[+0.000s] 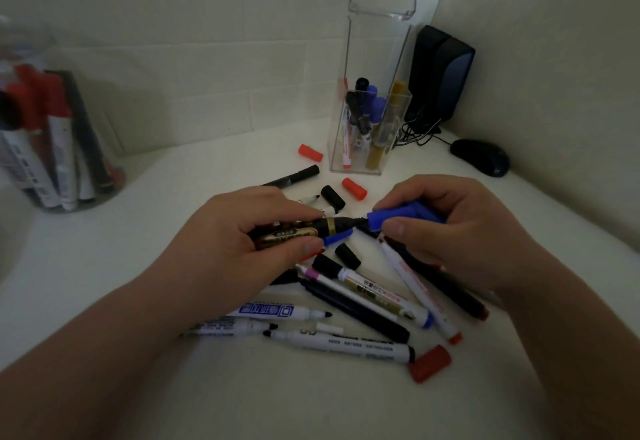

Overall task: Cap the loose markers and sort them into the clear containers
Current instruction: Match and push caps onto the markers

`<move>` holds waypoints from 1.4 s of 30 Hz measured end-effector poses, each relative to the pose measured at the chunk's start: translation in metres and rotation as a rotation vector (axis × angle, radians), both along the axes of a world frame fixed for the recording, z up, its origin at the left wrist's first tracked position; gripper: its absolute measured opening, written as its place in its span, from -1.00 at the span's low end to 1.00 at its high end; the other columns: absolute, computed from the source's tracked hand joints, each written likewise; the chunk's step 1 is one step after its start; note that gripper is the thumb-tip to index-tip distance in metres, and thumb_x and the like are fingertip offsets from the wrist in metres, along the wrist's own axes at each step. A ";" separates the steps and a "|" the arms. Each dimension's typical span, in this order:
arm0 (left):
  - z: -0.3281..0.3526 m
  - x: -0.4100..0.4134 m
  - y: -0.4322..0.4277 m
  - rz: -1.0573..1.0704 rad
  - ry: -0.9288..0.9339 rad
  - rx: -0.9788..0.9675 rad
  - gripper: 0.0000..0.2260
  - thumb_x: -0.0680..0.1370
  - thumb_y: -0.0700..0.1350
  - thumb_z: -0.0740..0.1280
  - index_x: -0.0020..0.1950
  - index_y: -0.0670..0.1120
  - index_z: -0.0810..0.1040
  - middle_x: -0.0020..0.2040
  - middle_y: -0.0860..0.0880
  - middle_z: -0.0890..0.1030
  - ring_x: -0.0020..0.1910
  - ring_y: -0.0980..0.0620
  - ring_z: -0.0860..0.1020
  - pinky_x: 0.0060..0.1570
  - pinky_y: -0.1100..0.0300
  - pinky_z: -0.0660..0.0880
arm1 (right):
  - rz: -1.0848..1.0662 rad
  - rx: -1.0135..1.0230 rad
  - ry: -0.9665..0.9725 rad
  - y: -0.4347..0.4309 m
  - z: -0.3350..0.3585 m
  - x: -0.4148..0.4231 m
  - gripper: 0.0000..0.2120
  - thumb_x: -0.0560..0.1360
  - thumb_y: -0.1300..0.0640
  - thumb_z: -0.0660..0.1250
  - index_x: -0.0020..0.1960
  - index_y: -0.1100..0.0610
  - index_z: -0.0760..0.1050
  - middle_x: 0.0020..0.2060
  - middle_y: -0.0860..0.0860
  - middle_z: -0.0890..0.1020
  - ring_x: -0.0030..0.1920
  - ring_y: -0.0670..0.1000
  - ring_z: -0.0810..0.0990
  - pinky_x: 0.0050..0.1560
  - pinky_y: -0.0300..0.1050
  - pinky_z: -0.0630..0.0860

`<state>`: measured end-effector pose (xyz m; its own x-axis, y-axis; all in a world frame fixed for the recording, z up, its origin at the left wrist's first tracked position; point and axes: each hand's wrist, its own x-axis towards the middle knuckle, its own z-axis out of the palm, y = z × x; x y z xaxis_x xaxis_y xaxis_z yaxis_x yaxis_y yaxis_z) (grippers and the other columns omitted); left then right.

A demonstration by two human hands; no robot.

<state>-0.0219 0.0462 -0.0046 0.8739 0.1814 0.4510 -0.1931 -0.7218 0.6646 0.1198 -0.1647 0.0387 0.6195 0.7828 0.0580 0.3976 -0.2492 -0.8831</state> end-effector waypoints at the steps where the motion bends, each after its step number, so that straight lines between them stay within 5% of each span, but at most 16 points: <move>1: 0.000 0.000 0.000 -0.007 -0.002 -0.004 -0.74 0.45 0.00 0.50 0.14 0.14 0.70 -0.16 0.14 0.64 -0.19 0.07 0.60 -0.25 0.33 0.46 | 0.020 0.021 0.050 0.000 0.000 0.000 -0.77 0.27 -0.06 0.44 -0.08 -0.08 0.67 -0.24 -0.04 0.65 -0.41 -0.12 0.50 -0.38 -0.32 0.46; 5: -0.001 -0.001 -0.002 -0.032 -0.024 -0.012 -0.76 0.50 0.00 0.52 0.15 0.09 0.70 -0.15 0.13 0.64 -0.19 0.06 0.61 -0.26 0.25 0.49 | 0.035 0.032 0.037 0.001 -0.003 -0.003 -0.77 0.28 -0.06 0.44 -0.08 -0.07 0.67 -0.32 -0.10 0.63 -0.44 -0.15 0.47 -0.39 -0.36 0.42; 12: 0.001 -0.002 -0.010 -0.100 -0.063 0.007 -0.76 0.52 -0.02 0.45 0.19 0.11 0.65 -0.12 0.16 0.64 -0.13 0.12 0.61 -0.18 0.33 0.48 | 0.069 0.056 -0.172 0.006 -0.005 -0.016 -0.77 0.29 -0.16 0.41 -0.06 -0.23 0.64 -0.13 -0.16 0.67 -0.18 0.01 0.61 -0.12 -0.21 0.60; 16: 0.007 -0.003 -0.011 -0.120 -0.064 0.122 -0.74 0.57 0.10 0.35 0.26 0.23 0.58 -0.13 0.17 0.66 -0.14 0.15 0.61 -0.18 0.25 0.49 | 0.066 0.049 -0.222 0.010 -0.007 -0.023 -0.81 0.33 -0.14 0.42 -0.06 -0.21 0.63 -0.17 -0.15 0.69 -0.21 -0.02 0.65 -0.20 -0.20 0.62; 23: 0.009 -0.007 -0.010 -0.048 -0.121 0.298 -0.76 0.58 0.10 0.37 0.22 0.10 0.66 -0.22 0.16 0.61 -0.27 0.16 0.53 -0.30 0.20 0.47 | 0.035 0.008 -0.255 0.017 -0.007 -0.031 -0.82 0.33 -0.21 0.35 -0.13 -0.20 0.61 -0.28 -0.16 0.65 -0.33 -0.07 0.57 -0.36 -0.41 0.47; 32: 0.007 -0.009 -0.010 -0.030 -0.217 0.360 -0.75 0.58 0.05 0.39 0.19 -0.02 0.69 -0.24 0.08 0.62 -0.31 0.12 0.53 -0.34 0.14 0.50 | 0.022 0.000 -0.281 0.020 -0.008 -0.035 -0.77 0.46 -0.29 0.32 -0.14 -0.17 0.61 -0.39 -0.14 0.58 -0.39 -0.11 0.51 -0.39 -0.41 0.39; 42: 0.009 -0.001 -0.024 -0.005 0.049 0.431 -0.76 0.64 0.10 0.15 0.17 0.08 0.53 -0.10 0.17 0.54 -0.22 0.20 0.43 -0.28 0.28 0.40 | -0.013 -0.162 -0.159 0.021 0.000 -0.030 -0.69 0.33 -0.28 0.23 -0.19 -0.08 0.57 -0.44 -0.14 0.54 -0.45 -0.19 0.44 -0.38 -0.40 0.42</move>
<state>-0.0229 0.0223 0.0048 0.8966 -0.0192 0.4424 -0.1733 -0.9346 0.3107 0.0899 -0.1433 0.0383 0.6228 0.7818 0.0301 0.5247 -0.3888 -0.7573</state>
